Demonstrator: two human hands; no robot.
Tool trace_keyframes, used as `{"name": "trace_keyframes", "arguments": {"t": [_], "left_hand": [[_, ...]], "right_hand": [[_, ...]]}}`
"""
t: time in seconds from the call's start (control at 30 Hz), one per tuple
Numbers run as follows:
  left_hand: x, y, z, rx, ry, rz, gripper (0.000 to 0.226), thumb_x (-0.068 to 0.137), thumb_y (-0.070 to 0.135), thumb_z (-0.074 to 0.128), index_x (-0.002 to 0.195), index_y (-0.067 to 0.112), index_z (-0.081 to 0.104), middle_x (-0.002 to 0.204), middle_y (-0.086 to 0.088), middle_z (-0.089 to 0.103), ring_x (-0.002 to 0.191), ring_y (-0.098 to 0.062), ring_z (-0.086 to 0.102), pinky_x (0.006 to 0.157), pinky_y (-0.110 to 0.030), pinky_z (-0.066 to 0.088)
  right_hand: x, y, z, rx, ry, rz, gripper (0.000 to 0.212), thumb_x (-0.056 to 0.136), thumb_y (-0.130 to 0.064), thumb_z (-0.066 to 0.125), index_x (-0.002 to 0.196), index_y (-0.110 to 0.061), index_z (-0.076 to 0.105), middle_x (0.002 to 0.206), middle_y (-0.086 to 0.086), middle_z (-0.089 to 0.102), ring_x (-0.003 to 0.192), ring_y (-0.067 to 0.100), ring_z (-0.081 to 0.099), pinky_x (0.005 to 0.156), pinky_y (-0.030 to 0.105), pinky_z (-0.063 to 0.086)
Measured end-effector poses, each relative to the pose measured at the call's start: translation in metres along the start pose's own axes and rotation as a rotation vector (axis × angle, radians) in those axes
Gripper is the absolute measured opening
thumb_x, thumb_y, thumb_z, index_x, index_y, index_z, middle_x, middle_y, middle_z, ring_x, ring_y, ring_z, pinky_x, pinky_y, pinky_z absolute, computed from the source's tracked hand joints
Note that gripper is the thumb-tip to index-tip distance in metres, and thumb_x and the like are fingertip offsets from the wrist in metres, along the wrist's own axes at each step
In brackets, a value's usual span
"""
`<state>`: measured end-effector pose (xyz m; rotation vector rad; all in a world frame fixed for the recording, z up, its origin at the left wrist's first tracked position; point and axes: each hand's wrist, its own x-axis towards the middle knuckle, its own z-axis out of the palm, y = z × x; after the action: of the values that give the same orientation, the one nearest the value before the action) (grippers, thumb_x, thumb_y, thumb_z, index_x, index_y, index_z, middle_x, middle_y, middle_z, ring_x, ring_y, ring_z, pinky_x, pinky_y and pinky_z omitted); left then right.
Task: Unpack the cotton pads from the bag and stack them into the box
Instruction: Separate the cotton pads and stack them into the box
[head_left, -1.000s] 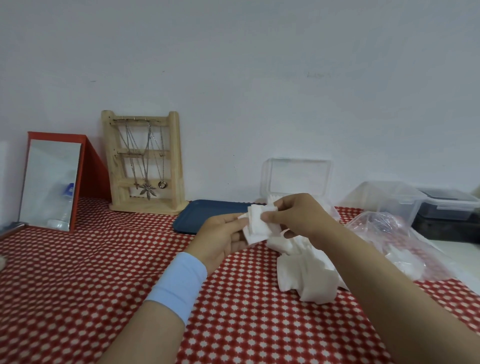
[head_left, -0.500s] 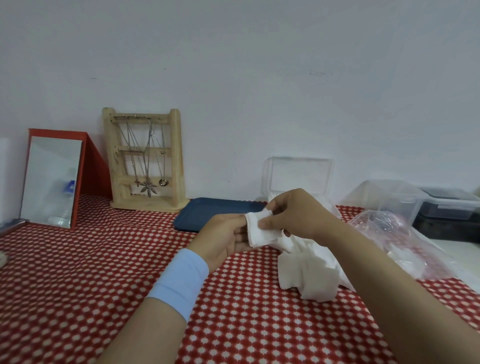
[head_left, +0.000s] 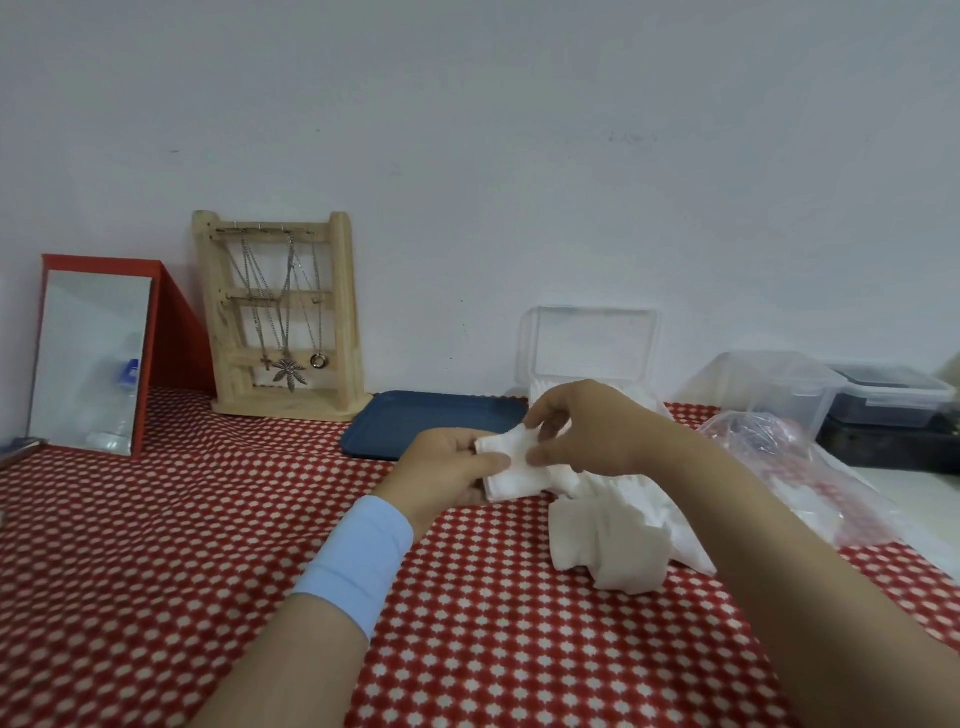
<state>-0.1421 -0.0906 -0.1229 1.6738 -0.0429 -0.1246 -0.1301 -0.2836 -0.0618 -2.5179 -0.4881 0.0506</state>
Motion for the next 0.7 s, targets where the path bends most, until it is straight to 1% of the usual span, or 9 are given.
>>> {"name": "trace_keyframes", "arguments": {"t": [0.1, 0.17, 0.23, 0.3, 0.43, 0.5, 0.57, 0.63, 0.7], "left_hand": [[0.004, -0.003, -0.003, -0.012, 0.081, -0.033, 0.013, 0.097, 0.011, 0.066, 0.108, 0.012, 0.072, 0.107, -0.009, 0.076, 0.099, -0.023, 0.075, 0.084, -0.034, 0.063], [0.004, -0.003, -0.004, -0.014, 0.089, -0.036, 0.01, 0.098, 0.011, 0.064, 0.099, 0.017, 0.071, 0.107, -0.009, 0.075, 0.1, -0.024, 0.074, 0.082, -0.033, 0.062], [0.005, -0.003, -0.002, -0.006, 0.097, -0.049, 0.014, 0.099, 0.011, 0.062, 0.092, 0.021, 0.069, 0.109, -0.009, 0.074, 0.102, -0.025, 0.073, 0.084, -0.034, 0.062], [0.005, -0.003, -0.002, 0.0, 0.115, -0.052, 0.016, 0.099, 0.011, 0.061, 0.09, 0.022, 0.068, 0.111, -0.009, 0.073, 0.104, -0.025, 0.072, 0.083, -0.034, 0.062], [0.003, -0.001, -0.004, -0.003, 0.161, -0.023, 0.016, 0.099, 0.011, 0.06, 0.091, 0.022, 0.069, 0.109, -0.008, 0.073, 0.103, -0.025, 0.071, 0.077, -0.031, 0.062], [0.003, -0.001, -0.004, -0.002, 0.161, -0.026, 0.012, 0.099, 0.013, 0.061, 0.1, 0.019, 0.071, 0.111, -0.006, 0.072, 0.105, -0.025, 0.071, 0.082, -0.034, 0.063], [0.003, -0.001, -0.003, 0.003, 0.135, -0.02, 0.017, 0.099, 0.016, 0.062, 0.112, 0.015, 0.074, 0.111, -0.005, 0.075, 0.103, -0.023, 0.073, 0.088, -0.039, 0.062], [0.002, -0.001, -0.002, -0.007, 0.09, -0.006, 0.019, 0.099, 0.016, 0.064, 0.114, 0.016, 0.075, 0.108, -0.003, 0.078, 0.098, -0.02, 0.076, 0.088, -0.037, 0.062], [0.001, 0.0, -0.001, -0.004, 0.061, 0.011, 0.014, 0.097, 0.014, 0.067, 0.109, 0.016, 0.075, 0.105, -0.002, 0.079, 0.095, -0.017, 0.077, 0.085, -0.034, 0.063]], "right_hand": [[-0.007, 0.001, -0.008, -0.292, -0.249, -0.015, 0.036, 0.084, -0.026, 0.079, 0.119, -0.033, 0.071, 0.115, -0.015, 0.067, 0.106, 0.008, 0.061, 0.095, 0.024, 0.048], [-0.013, -0.003, -0.007, -0.39, -0.432, 0.025, 0.043, 0.085, -0.027, 0.078, 0.126, -0.037, 0.069, 0.129, -0.017, 0.06, 0.113, 0.006, 0.054, 0.096, 0.023, 0.042], [-0.014, -0.006, -0.002, -0.435, -0.48, 0.049, 0.042, 0.085, -0.03, 0.078, 0.126, -0.037, 0.069, 0.135, -0.015, 0.056, 0.11, 0.007, 0.05, 0.091, 0.023, 0.041], [-0.013, -0.006, -0.001, -0.411, -0.424, 0.027, 0.038, 0.083, -0.031, 0.08, 0.12, -0.035, 0.071, 0.131, -0.015, 0.057, 0.107, 0.008, 0.051, 0.087, 0.023, 0.042], [-0.008, -0.001, -0.009, -0.207, -0.265, -0.09, 0.022, 0.081, -0.034, 0.081, 0.102, -0.032, 0.075, 0.111, -0.018, 0.065, 0.105, 0.008, 0.06, 0.091, 0.028, 0.047], [-0.007, 0.001, -0.013, -0.028, -0.186, -0.123, 0.013, 0.082, -0.027, 0.081, 0.094, -0.024, 0.077, 0.094, -0.008, 0.072, 0.087, 0.012, 0.065, 0.083, 0.031, 0.051], [-0.007, 0.002, -0.016, 0.184, -0.133, -0.123, 0.007, 0.084, -0.015, 0.079, 0.091, -0.017, 0.078, 0.082, -0.004, 0.072, 0.075, 0.009, 0.064, 0.074, 0.026, 0.052], [-0.006, 0.004, -0.016, 0.286, -0.12, -0.112, 0.009, 0.088, -0.007, 0.073, 0.094, -0.011, 0.077, 0.086, 0.0, 0.076, 0.075, 0.011, 0.069, 0.07, 0.022, 0.054], [-0.005, 0.007, -0.015, 0.264, -0.102, -0.103, 0.014, 0.091, -0.005, 0.067, 0.095, -0.013, 0.078, 0.09, 0.001, 0.076, 0.071, 0.01, 0.07, 0.064, 0.021, 0.053]]}}
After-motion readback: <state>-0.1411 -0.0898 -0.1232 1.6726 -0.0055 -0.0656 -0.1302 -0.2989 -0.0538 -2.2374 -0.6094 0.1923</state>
